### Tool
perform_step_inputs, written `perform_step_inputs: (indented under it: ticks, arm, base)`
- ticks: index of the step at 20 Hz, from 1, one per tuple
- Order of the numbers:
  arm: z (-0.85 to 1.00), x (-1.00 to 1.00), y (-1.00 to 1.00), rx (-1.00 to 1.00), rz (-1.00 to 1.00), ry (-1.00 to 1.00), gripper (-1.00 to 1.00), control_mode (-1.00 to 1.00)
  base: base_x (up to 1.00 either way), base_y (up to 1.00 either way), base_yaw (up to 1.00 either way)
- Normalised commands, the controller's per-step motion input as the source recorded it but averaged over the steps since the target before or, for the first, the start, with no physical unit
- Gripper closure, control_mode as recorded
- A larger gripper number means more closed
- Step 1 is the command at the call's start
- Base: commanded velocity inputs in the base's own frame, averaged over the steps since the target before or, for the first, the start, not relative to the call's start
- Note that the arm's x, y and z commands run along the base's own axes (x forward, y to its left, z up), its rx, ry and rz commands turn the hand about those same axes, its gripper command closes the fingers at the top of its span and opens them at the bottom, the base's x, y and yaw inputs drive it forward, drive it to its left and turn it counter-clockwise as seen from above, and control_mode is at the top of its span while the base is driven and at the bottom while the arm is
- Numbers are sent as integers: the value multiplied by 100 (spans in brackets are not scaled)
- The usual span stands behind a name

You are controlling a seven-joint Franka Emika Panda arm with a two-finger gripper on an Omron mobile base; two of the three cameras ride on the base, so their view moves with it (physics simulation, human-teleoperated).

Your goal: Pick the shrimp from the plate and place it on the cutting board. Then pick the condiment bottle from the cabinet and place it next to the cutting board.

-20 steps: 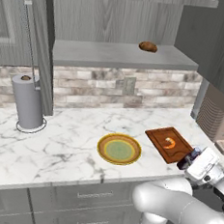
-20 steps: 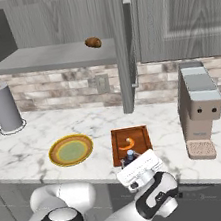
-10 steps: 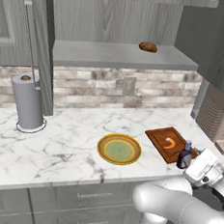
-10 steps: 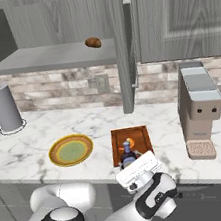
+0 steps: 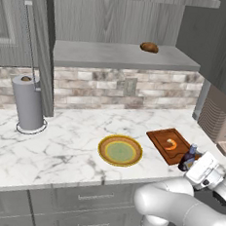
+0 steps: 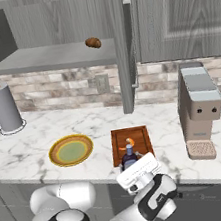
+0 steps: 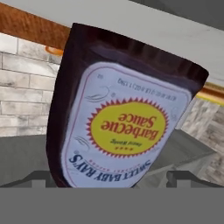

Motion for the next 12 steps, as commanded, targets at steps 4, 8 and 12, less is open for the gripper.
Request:
perform_step_inputs:
  ticks: [4,8,12]
  arm:
    - [-24,0,0,0,0,0,-100,-100]
    - [-18,0,0,0,0,0,-100,-100]
    - [-3,0,0,0,0,0,-100,-100]
  base:
    - [0,0,0]
    - [0,0,0]
    - [0,0,0]
